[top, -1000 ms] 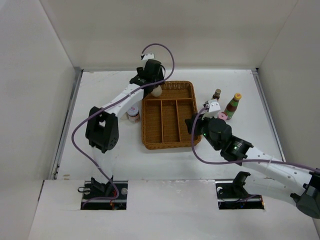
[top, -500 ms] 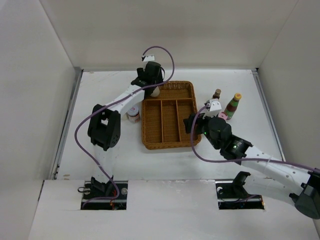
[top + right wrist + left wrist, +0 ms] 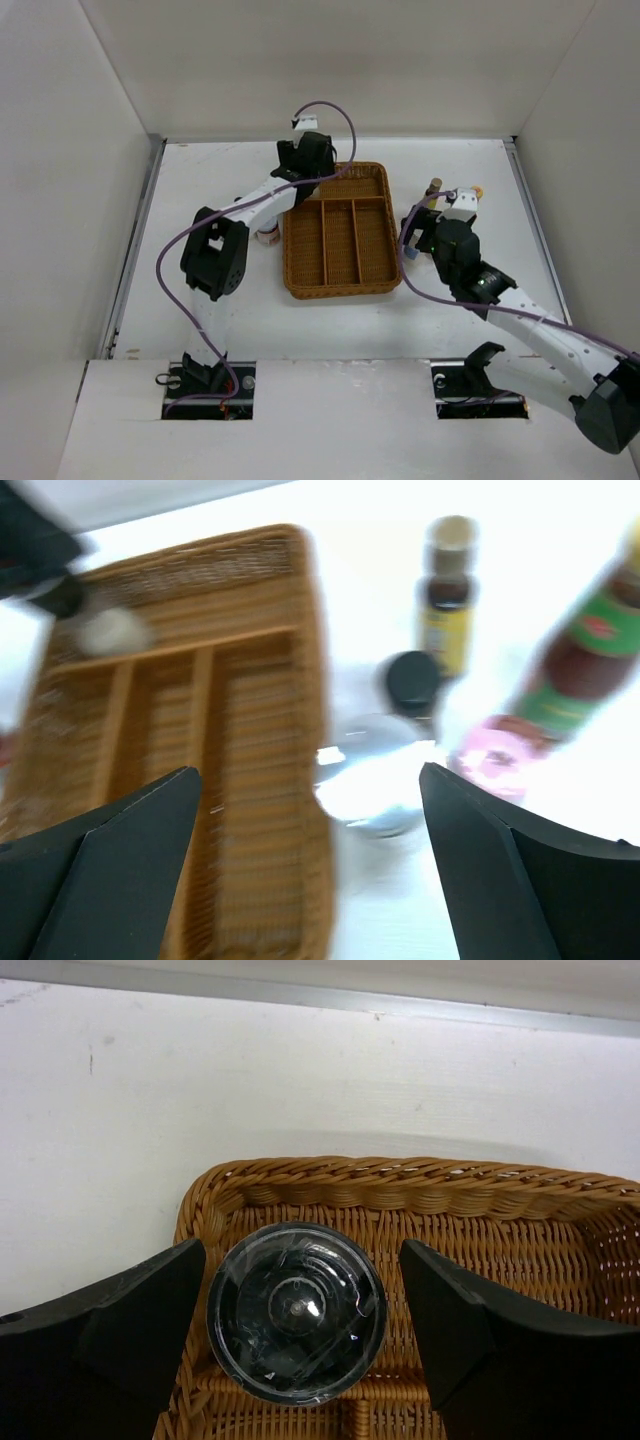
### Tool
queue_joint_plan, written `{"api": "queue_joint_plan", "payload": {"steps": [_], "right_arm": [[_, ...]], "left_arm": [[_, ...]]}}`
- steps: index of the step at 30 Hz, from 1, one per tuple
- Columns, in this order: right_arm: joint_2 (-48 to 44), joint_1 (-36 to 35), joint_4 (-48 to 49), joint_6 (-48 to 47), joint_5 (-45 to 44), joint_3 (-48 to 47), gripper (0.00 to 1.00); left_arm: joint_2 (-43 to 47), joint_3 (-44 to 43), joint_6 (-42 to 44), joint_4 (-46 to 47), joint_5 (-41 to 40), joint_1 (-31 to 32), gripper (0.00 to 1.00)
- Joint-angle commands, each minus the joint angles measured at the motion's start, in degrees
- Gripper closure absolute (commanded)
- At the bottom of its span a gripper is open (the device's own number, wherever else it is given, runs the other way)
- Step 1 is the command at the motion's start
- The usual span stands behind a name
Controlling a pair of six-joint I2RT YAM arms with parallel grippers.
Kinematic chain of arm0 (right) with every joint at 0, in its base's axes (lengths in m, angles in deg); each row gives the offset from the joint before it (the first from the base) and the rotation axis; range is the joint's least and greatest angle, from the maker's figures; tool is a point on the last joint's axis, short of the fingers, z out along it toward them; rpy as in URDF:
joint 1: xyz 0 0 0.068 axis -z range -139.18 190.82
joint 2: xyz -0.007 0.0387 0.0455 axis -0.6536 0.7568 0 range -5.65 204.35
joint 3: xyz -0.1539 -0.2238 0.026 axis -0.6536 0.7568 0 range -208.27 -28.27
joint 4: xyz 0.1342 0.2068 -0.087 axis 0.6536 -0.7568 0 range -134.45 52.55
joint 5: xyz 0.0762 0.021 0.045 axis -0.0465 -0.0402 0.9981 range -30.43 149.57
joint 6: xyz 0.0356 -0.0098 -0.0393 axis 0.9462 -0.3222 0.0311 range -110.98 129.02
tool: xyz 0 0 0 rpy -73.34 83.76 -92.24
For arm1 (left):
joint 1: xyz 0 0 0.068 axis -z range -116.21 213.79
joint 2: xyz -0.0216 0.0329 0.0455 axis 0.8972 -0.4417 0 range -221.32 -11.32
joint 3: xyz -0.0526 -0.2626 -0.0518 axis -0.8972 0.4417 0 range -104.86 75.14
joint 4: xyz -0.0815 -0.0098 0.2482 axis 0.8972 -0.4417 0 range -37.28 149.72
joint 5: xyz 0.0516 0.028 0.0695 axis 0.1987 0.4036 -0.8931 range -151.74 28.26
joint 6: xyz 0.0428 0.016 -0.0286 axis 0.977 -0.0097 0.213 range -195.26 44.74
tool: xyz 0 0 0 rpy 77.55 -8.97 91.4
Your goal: Organize the condiment bottles
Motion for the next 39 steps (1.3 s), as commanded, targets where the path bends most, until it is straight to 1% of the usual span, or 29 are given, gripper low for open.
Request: {"api": "queue_joint_plan", "payload": {"steps": [1,6,13,15,17,21,24,28,29,31,34,36,39], "right_arm": [[2.2,3.4,-2.7,1.9,-3.2,-0.6,0.02],[5.1,4.7,-3.7,1.5,-2.8,-2.0,0.0],[7.6,4.7,-4.7,1.0,-3.0,-3.1,0.0],[8.8,5.0,-4.7,0.7,-3.0,-4.3,0.01],[10.7,5.0,-4.7,-0.1,-3.1,-5.6,0.05],[14.1,5.7,-4.4,-1.1,-3.5,-6.8,0.13],[15.3,6.0,-4.3,-1.1,-3.5,-7.2,0.23],[15.3,5.9,-4.7,-1.3,-4.4,-8.1,0.43],[14.6,5.8,-4.7,-1.5,-5.4,-8.6,0.46],[13.0,5.3,-4.3,-2.3,-7.6,-10.2,0.48],[12.4,3.4,-4.0,-4.7,-8.5,-15.3,0.5],[13.9,3.0,-3.9,-6.4,-8.2,-19.2,0.51],[18.7,1.8,-3.3,-8.2,-6.4,-26.2,0.51]], "left_arm": [[4.8,2.2,3.0,6.8,-3.3,1.4,0.19],[10.4,5.0,3.5,11.6,-3.3,2.2,0.12],[17.7,8.5,3.5,15.6,-4.5,3.5,0.1],[20.4,10.4,3.5,16.7,-4.8,4.0,0.09],[23.9,13.8,3.0,18.0,-4.8,5.0,0.09],[33.2,25.5,1.6,21.4,-6.6,7.8,0.13],[40.5,34.8,-1.2,21.3,-7.6,8.7,0.19],[49.3,43.7,-5.2,17.9,-7.2,7.9,0.21],[51.6,45.3,-5.9,16.2,-7.1,7.4,0.21],[56.2,48.2,-7.0,13.8,-6.9,6.3,0.21],[61.7,51.6,-7.9,10.6,-6.7,5.9,0.21],[64.2,53.2,-8.9,8.8,-7.0,5.9,0.2],[66.3,55.6,-11.1,7.7,-6.3,5.4,0.2]]}}
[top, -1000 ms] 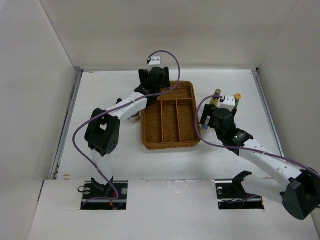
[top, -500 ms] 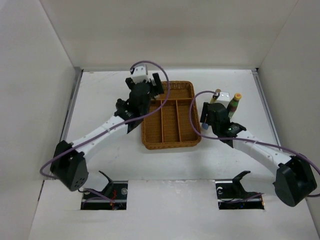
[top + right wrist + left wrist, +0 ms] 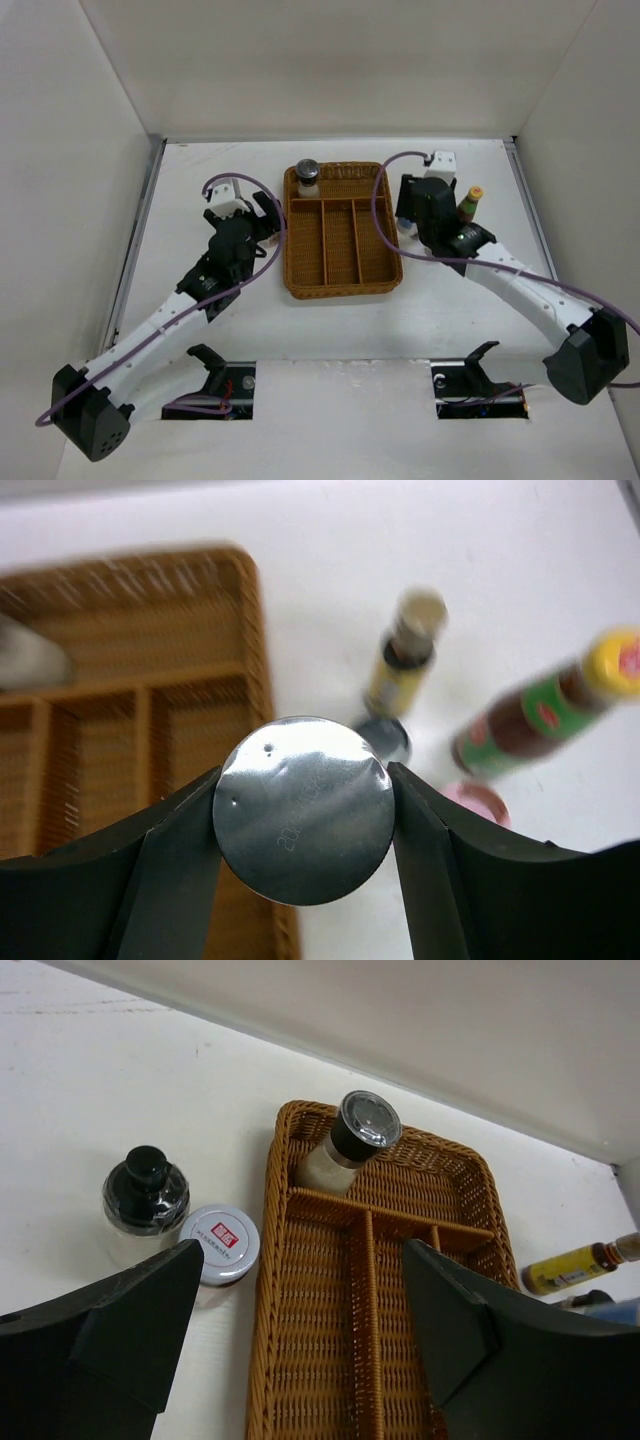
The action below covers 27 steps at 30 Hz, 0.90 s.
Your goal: Organize the condiment bottles
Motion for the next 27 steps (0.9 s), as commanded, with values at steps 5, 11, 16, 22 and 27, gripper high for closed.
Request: {"api": "queue_joint_plan", "payload": {"steps": [5,11,16,22,27], "right_arm": [[13.1,-2.3,11.7,-4.6,6.2,-19.8,0.51],[27.7,-2.3,13.3,-4.9,10.5,-33.3,0.51],[36.5,-2.5,13.0,-4.9,11.1,-41.5,0.51],[42.3,-2.7,14.2,-4.1,11.4,-44.0,0.51],[45.8,-2.7,14.6,-2.5,13.0,-43.8,0.49]], "left_arm": [[1.7,4.6,-4.5,-2.1,1.0,-1.1,0.2],[2.1,6.9,-5.1,-1.3,1.4,-2.8,0.19],[1.8,7.3,-5.1,-1.1,3.3,-5.3,0.19],[1.1,7.8,-5.4,-0.5,4.4,-7.4,0.19],[-0.4,7.9,-5.5,0.6,4.5,-8.4,0.19]]}}
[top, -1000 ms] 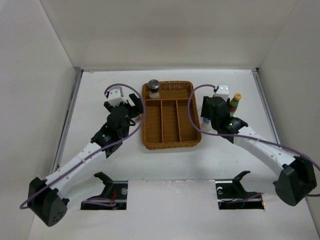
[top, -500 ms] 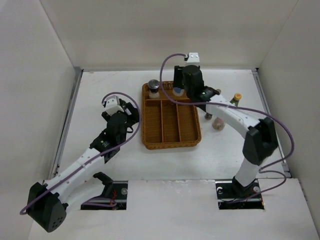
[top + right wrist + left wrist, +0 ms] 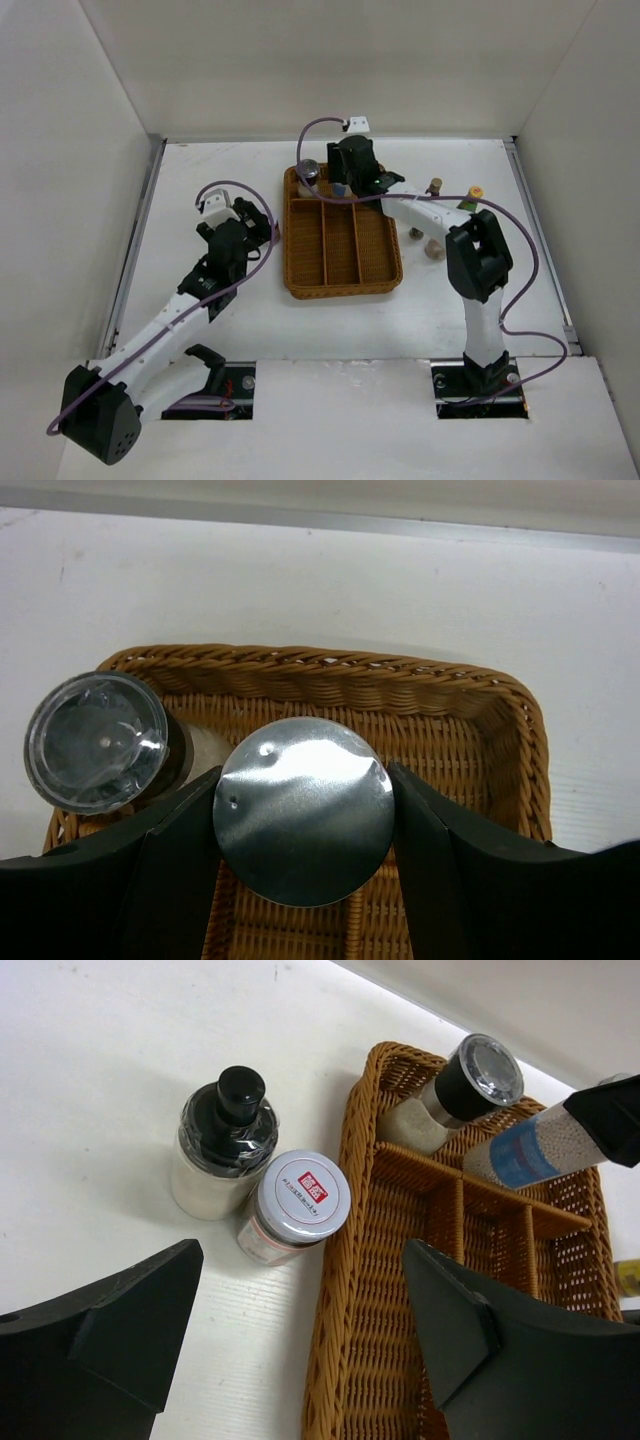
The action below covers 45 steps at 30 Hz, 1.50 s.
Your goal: Organize the condiment bottles
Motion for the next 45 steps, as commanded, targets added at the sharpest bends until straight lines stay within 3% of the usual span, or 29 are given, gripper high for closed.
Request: {"api": "queue_joint_plan", "payload": {"steps": [1,6,10,14,18,20,22,24,26,28,29,33,36,39,45], "right_arm": [[0.6,-0.7,6.6,1.9,1.4,-3.9,0.49],[1.9,-1.2,6.7,2.3,2.0,-3.8,0.37],[0.6,-1.2,6.7,2.2,1.9,-3.0,0.15],[-6.1,-1.2,6.7,1.3,2.1,0.0,0.06],[-16.4,-0.5,6.7,1.4,2.5,7.5,0.03],[-22.3,0.8,6.7,1.9,1.6,13.6,0.07],[-27.6,2.4,6.6,3.0,0.2,21.0,0.18],[-31.6,4.2,6.1,4.5,-1.8,28.1,0.42],[-35.4,5.7,4.8,6.0,-4.3,34.4,0.58],[-38.9,6.7,2.7,7.6,-7.8,39.2,0.61],[-40.6,7.1,1.9,7.9,-9.9,41.2,0.59],[-46.0,9.6,-2.1,8.5,-17.1,46.9,0.32],[-47.2,11.1,-5.7,9.3,-18.3,48.1,0.17],[-46.1,11.8,-7.0,10.0,-17.4,49.1,0.13],[-45.7,13.8,-6.4,12.3,-15.6,50.5,0.13]], "left_arm": [[-1.1,0.6,-0.7,3.2,0.7,-1.0,0.19],[-3.4,-0.3,-0.8,4.1,0.5,-2.3,0.18],[-5.4,-1.5,-0.8,4.2,0.8,-2.3,0.17],[-5.0,-1.5,-0.8,6.1,0.8,-1.4,0.17],[-4.3,-1.7,-0.7,6.6,0.8,0.0,0.18],[-3.9,-1.9,-0.5,6.4,1.3,1.4,0.18],[-3.0,-1.3,-0.4,7.0,1.5,3.1,0.2],[-2.3,-0.3,-0.3,8.5,1.6,4.6,0.24],[-2.2,0.6,-0.1,11.1,2.7,6.4,0.29],[-2.4,1.3,-0.1,13.5,4.0,8.4,0.34],[-2.8,1.5,-0.1,14.8,4.5,9.4,0.37],[-5.1,2.8,0.0,19.0,5.3,15.3,0.46],[-7.1,3.1,0.3,20.8,5.8,17.4,0.47],[-9.3,2.7,0.3,22.7,7.2,18.1,0.46],[-11.0,2.7,0.3,25.7,8.1,18.6,0.44]]}}
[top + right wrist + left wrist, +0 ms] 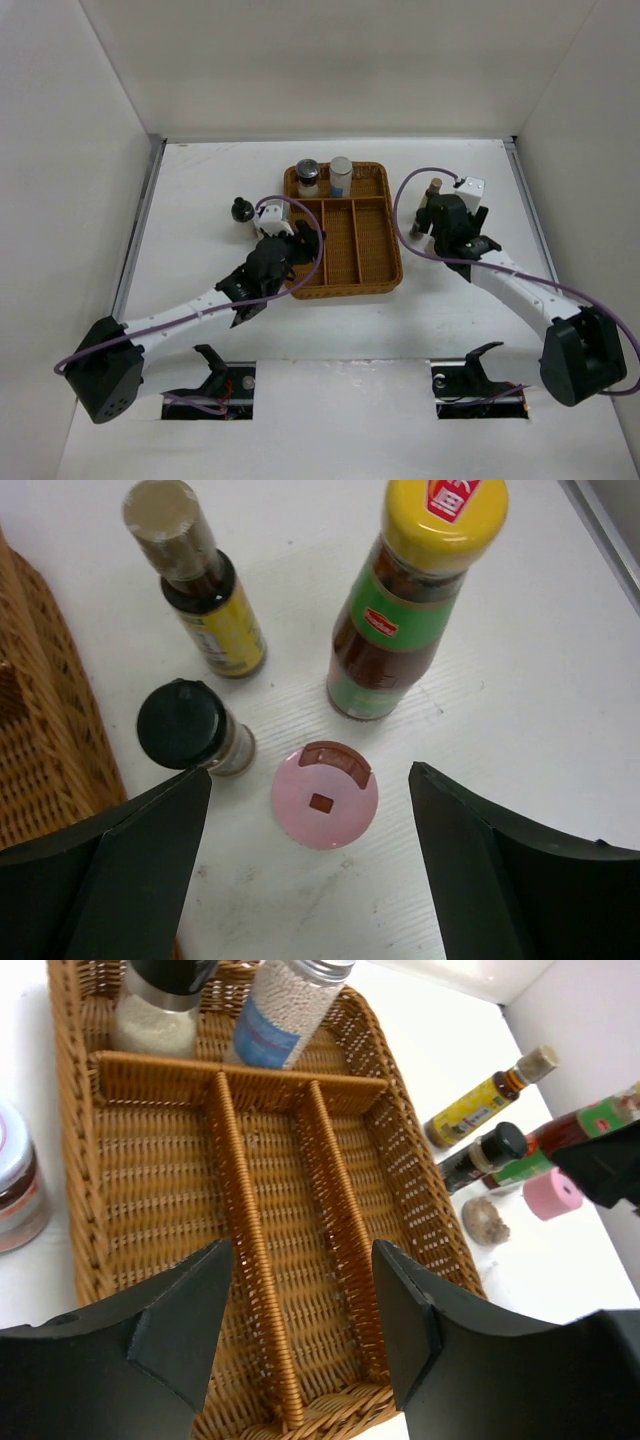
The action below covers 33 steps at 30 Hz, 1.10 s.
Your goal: Organize the condiment bottles
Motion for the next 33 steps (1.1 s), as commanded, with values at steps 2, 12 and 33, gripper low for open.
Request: {"api": "queue_joint_plan", "payload": {"steps": [2,12,33], "right_arm": [[0.7,2.2,0.8,2.4,1.7,0.2,0.15],[6.2,4.9,5.0,2.8,6.3,-0.4,0.35],[2.2,-9.2,7.3,-5.0,11.2,-20.2,0.6]], "left_arm": [[0.0,0.0,0.3,5.8,1.3,0.3,0.43],[0.3,0.7,0.3,6.2,1.6,-0.2,0.42],[5.0,-0.6,-0.4,1.3,-0.6,-7.8,0.38]]}}
